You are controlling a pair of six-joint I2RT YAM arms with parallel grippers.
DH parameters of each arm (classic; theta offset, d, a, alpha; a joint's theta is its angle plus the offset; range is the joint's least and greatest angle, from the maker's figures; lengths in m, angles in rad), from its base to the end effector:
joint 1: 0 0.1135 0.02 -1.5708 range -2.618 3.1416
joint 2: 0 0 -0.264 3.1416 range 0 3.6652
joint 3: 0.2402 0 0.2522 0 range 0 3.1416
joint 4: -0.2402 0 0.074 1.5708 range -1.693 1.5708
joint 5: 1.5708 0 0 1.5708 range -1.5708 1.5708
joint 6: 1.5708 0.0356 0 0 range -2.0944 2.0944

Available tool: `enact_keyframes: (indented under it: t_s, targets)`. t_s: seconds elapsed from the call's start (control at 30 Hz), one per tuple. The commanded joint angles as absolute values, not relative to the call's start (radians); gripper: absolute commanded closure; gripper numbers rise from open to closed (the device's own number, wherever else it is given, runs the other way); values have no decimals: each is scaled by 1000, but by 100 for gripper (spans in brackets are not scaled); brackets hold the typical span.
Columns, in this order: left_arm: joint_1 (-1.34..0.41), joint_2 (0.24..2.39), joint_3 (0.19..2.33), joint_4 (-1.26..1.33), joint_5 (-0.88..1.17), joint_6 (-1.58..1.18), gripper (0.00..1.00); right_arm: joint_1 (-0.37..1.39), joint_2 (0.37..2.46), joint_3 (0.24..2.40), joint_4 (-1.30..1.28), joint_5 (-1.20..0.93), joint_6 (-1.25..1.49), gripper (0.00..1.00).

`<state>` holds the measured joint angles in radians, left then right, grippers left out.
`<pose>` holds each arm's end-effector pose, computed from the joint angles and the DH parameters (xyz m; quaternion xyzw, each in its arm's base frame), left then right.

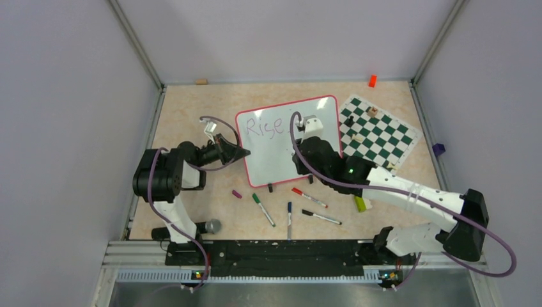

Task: Write a sentence on the whiteboard

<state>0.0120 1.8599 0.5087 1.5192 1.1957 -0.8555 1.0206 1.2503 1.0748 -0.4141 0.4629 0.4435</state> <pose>0.2934 -0.0296 0.1551 0.1660 0.6647 -0.5899 0.4274 0.1581 0.2274 0.3215 -0.1407 0.8538 0.1560 0.4763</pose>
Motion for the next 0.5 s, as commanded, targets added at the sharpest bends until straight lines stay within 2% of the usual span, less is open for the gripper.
enact_keyframes:
  t_s: [0.0,0.17,0.33,0.47]
  targets:
    - [5,1768,458,1497,1150,-708,100,1038,1238,1081,-389,538,522,100]
    - [5,1734,464,1369,1121,-630,100,1042,1218,1076,-378,580,543,100]
    - [5,1797,480,1501,1165,-716,100,1042,1167,1089,-393,738,564,100]
    - [7,1844,496,1613,1188,-794,100,1043,1113,1091,-384,746,537,100]
